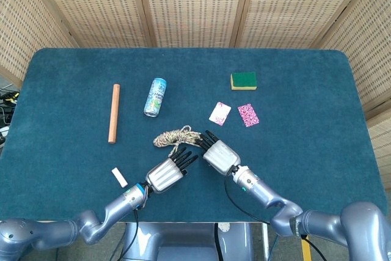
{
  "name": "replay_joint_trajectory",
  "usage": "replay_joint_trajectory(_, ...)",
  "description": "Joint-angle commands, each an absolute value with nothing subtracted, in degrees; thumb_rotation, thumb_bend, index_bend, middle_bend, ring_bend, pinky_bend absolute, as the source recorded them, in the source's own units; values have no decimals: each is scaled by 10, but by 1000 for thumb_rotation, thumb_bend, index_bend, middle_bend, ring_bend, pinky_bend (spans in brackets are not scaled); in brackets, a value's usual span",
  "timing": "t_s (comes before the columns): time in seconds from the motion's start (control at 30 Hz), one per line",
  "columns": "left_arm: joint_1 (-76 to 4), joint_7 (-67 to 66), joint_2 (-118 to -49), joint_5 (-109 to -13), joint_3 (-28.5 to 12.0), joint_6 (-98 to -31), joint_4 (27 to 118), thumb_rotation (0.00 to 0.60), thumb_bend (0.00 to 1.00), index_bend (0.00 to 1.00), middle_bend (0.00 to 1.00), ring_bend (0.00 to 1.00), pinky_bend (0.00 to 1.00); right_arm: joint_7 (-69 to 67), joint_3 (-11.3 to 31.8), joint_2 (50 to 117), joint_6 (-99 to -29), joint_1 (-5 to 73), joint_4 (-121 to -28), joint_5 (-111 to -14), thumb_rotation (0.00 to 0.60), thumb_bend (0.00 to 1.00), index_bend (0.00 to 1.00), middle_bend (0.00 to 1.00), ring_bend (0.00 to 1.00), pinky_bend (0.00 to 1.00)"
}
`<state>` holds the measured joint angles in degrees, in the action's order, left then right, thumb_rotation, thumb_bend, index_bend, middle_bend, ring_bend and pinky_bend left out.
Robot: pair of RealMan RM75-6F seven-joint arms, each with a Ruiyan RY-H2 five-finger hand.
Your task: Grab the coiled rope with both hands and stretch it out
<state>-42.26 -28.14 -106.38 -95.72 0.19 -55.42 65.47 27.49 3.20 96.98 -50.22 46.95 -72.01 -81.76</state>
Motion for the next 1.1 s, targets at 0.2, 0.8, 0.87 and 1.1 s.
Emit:
replay_joint_trajectory(0.2,-424,-277,-1065,-956,7,-559,649,600,372,570,0,0,0,276,31,973,-500,469,-716,-816,600,485,686,76,0,0)
replay_joint_trajectory(0.8,-418,-258,-1035,-956,14,-587,662,600,388,674,0,0,0,284,29,971,-502,466,-720,-815,600,488,687,76,0,0)
replay_joint_trajectory(0.87,-411,-245,-1017,-956,17,-599,666,600,388,676,0,0,0,286,30,968,-505,464,-723,-813,600,488,687,76,0,0)
replay_joint_trajectory(1.1,-387,-197,-962,-952,24,-636,656,600,388,682,0,0,0,296,33,960,-511,458,-727,-804,600,488,688,76,0,0)
